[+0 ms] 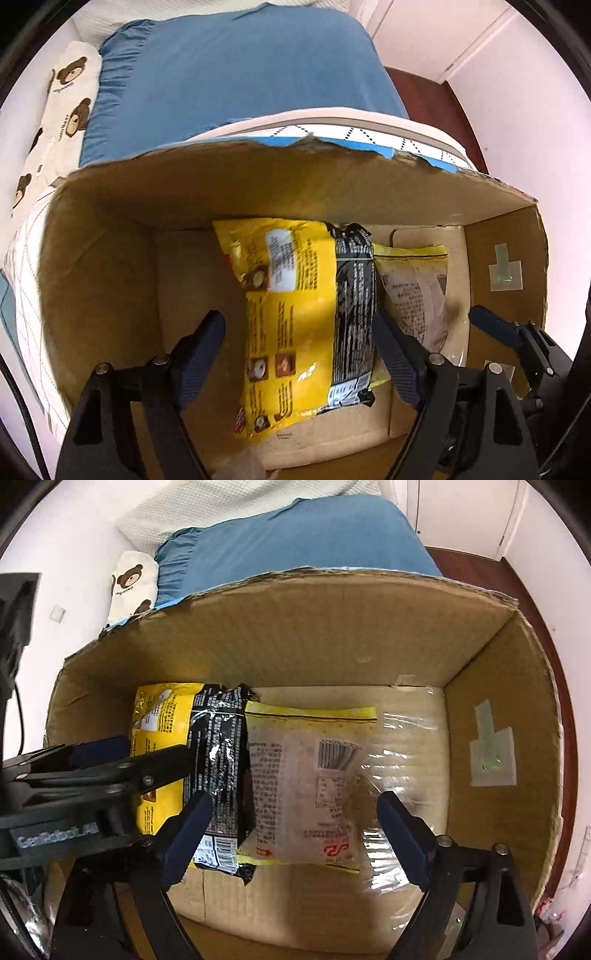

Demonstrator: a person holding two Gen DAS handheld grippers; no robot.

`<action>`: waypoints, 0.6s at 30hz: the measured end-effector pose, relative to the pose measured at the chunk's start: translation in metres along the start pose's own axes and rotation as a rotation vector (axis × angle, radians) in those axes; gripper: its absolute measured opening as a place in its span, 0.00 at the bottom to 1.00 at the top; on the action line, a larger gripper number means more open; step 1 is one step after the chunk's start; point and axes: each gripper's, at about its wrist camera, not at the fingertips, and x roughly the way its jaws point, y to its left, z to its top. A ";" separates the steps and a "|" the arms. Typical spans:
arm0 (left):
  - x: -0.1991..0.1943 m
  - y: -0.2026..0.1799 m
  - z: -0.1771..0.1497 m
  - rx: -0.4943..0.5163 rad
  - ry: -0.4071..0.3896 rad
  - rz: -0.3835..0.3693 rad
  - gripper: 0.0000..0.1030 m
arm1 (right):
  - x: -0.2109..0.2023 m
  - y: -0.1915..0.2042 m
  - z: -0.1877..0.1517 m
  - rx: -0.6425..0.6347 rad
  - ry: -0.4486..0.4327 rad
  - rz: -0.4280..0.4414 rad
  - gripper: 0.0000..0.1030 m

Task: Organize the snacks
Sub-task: 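Carry both packs into the cardboard box and open both grippers, then grasp the orange seed bag with the left gripper while the right grasps the red spicy strip pack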

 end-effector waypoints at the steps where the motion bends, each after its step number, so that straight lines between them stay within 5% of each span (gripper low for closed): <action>1: -0.001 0.003 -0.003 -0.002 -0.008 -0.004 0.81 | -0.003 -0.001 -0.002 0.001 -0.002 -0.003 0.92; 7: -0.011 0.010 -0.023 -0.020 -0.059 0.003 0.90 | -0.042 0.004 -0.031 0.002 -0.015 -0.023 0.94; 18: -0.059 0.007 -0.066 -0.037 -0.174 0.025 0.90 | -0.101 0.018 -0.087 -0.018 -0.089 -0.025 0.97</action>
